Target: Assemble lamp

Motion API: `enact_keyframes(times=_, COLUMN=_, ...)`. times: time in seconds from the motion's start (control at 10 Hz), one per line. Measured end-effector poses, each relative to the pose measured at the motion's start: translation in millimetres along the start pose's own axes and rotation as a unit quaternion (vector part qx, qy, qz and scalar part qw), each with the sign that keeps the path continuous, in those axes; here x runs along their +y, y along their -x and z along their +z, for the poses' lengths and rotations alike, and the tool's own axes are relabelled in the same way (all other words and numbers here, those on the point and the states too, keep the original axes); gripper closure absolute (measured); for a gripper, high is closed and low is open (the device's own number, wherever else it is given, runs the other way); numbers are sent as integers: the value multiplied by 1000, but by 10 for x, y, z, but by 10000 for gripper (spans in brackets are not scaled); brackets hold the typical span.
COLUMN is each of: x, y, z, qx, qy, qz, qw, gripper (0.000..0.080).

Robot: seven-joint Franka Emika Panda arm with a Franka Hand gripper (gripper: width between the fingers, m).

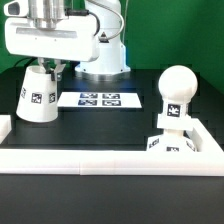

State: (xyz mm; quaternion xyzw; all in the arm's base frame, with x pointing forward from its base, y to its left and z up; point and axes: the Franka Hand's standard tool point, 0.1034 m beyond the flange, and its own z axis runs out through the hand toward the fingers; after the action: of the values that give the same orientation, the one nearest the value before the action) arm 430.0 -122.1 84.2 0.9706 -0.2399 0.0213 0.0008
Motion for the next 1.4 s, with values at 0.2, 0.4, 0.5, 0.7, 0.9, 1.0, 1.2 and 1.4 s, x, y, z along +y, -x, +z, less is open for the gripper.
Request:
enact_keyframes(times=0.2, x=-79, y=15, z=-71, qx=-10, qy=-7, qz=1, qw=1000, gripper=755)
enact_keyframes(times=0.4, x=-257, y=42, z=-285, qx=-18, qy=-27, qz=14, qw=999, gripper=754)
enact_keyframes(times=0.5, x=-362, y=58, z=-405, qx=-21, qy=-37, qz=27, qw=999, gripper=754)
enact_keyframes(times=0.7, x=-547, y=70, z=-617, qx=-23, qy=-52, qz=47, qw=997, gripper=754)
enact_keyframes(times=0.9, x=-766, y=35, z=-794, qx=-24, qy=-61, qz=70, qw=995, gripper=754)
enact_keyframes(times=1.0, x=-920, y=-27, z=-900, qx=-19, qy=-66, qz=87, qw=994, gripper=754)
enact_keyframes(times=1.2, x=-1194, y=-164, z=-1095, qx=-17, qy=-71, qz=105, qw=992, gripper=754)
enact_keyframes(times=1.4, x=-1376, y=-291, z=-1192, qx=-13, qy=-72, qz=108, qw=991, gripper=754)
